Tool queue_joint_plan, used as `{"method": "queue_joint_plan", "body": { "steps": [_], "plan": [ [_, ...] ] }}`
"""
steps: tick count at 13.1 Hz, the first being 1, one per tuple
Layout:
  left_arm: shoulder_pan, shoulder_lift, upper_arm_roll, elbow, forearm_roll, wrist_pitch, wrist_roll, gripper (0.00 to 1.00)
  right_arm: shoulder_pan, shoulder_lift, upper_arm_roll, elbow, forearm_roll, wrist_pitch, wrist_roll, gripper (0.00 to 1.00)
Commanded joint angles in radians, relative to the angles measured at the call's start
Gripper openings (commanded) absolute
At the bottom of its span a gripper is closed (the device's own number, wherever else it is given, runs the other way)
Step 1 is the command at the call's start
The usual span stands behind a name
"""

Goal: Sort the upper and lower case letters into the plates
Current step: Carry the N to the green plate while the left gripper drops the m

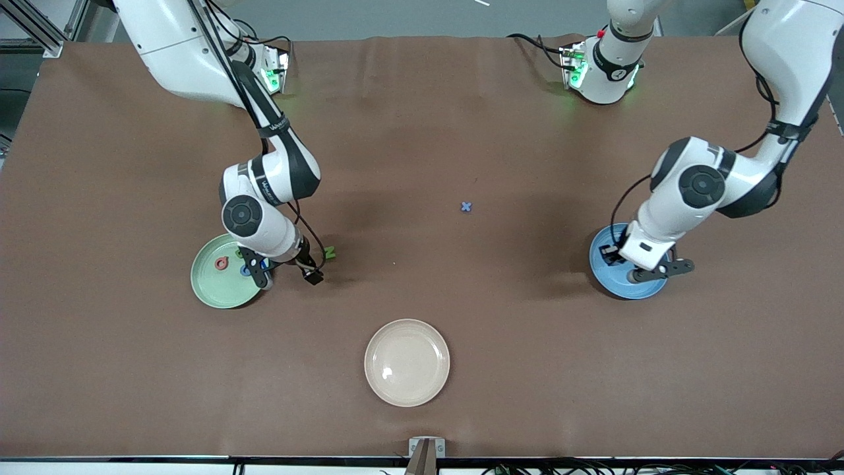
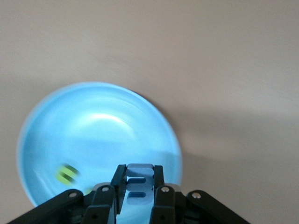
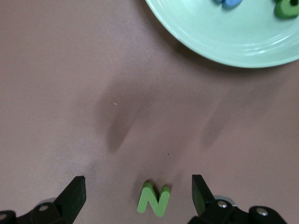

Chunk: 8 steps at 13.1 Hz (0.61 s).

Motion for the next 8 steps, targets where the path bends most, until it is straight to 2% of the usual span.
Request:
{"method": "queue_joint_plan", "body": {
  "steps": [1, 3, 8],
  "plan": [
    [-0.013, 0.106, 0.037, 0.068, 0.092, -0.012, 0.015, 0.17, 0.013, -0.010, 0.002, -0.034, -0.017, 0.031, 0.062, 1.00],
    [-0.013, 0.135, 0.061, 0.084, 0.140, -0.012, 0.027, 0.17, 0.021, 0.006, 0.002, -0.033, -0.017, 0.035, 0.097, 0.99],
    [-0.013, 0.156, 0.098, 0.075, 0.148, -0.012, 0.071, 0.17, 0.077, 0.023, -0.002, -0.034, -0.018, 0.048, 0.182, 0.91]
  ]
}}
